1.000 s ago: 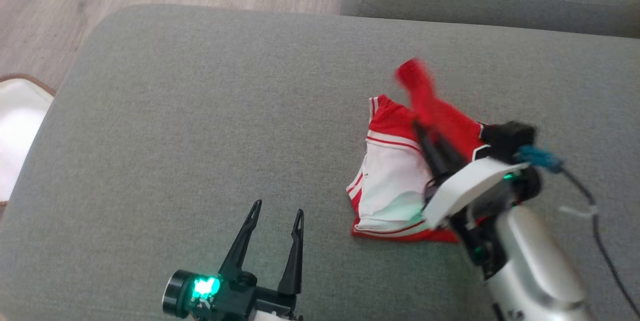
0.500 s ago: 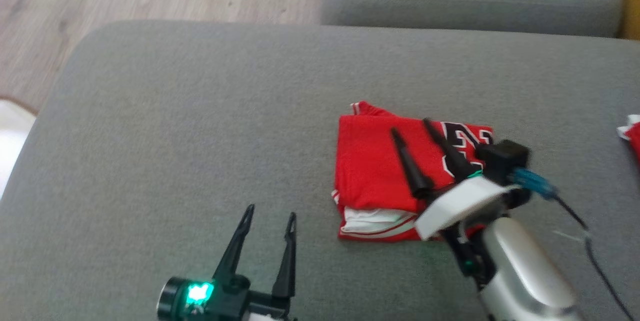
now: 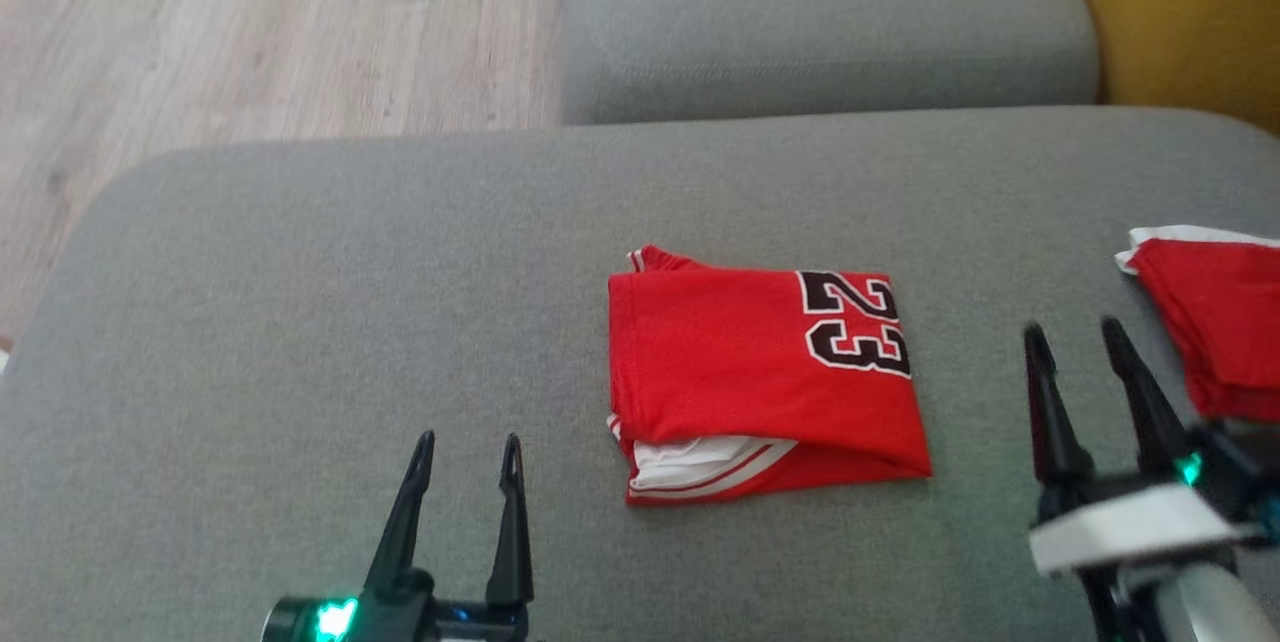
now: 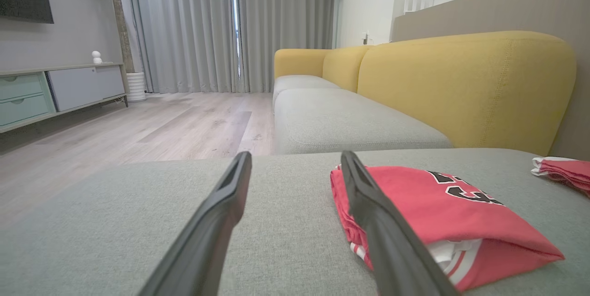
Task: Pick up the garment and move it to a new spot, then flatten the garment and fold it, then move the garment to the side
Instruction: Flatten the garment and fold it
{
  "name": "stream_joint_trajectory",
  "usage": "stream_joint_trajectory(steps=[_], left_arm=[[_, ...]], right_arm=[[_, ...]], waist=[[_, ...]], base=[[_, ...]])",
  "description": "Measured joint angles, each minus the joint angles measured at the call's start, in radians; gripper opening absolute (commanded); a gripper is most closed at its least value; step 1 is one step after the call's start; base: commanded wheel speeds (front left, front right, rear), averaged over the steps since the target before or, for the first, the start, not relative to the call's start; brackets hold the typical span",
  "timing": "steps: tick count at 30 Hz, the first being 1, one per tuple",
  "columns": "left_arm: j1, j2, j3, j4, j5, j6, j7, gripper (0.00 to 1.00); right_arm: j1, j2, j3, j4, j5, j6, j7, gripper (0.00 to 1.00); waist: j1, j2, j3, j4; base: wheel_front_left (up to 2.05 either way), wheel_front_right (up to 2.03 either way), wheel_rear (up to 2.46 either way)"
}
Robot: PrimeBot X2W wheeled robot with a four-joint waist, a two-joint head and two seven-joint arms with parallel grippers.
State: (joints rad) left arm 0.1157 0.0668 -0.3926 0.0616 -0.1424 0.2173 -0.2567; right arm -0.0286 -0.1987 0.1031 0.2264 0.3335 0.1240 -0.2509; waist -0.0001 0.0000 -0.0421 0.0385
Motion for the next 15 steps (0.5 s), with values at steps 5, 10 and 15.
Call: stream_joint_trajectory(steps=[5,10,15], left_arm=[[0.051,0.0,0.012,0.001,0.0,0.0,0.0,1.0],[0.093,0.0,0.033,0.006,0.003,-0.001,0.0,1.0],[0.1,0.0,0.038,0.015,0.013,-0.002,0.0,1.0]], right_arm=[[0.132,0.016,-0.053,-0.056,-0.074,0.0,0.0,1.0],[0.246,0.062,-0.068,-0.071,-0.112,0.0,0.0,1.0],[0.263,0.077,-0.068,-0.085,-0.132,0.0,0.0,1.0]], waist=[[0.0,0.0,-0.035,-0.007],[0.0,0.0,-0.06,-0.008],[0.0,0.0,-0.068,-0.005]], base=[[0.0,0.0,0.0],[0.0,0.0,0.0],[0.0,0.0,0.0]])
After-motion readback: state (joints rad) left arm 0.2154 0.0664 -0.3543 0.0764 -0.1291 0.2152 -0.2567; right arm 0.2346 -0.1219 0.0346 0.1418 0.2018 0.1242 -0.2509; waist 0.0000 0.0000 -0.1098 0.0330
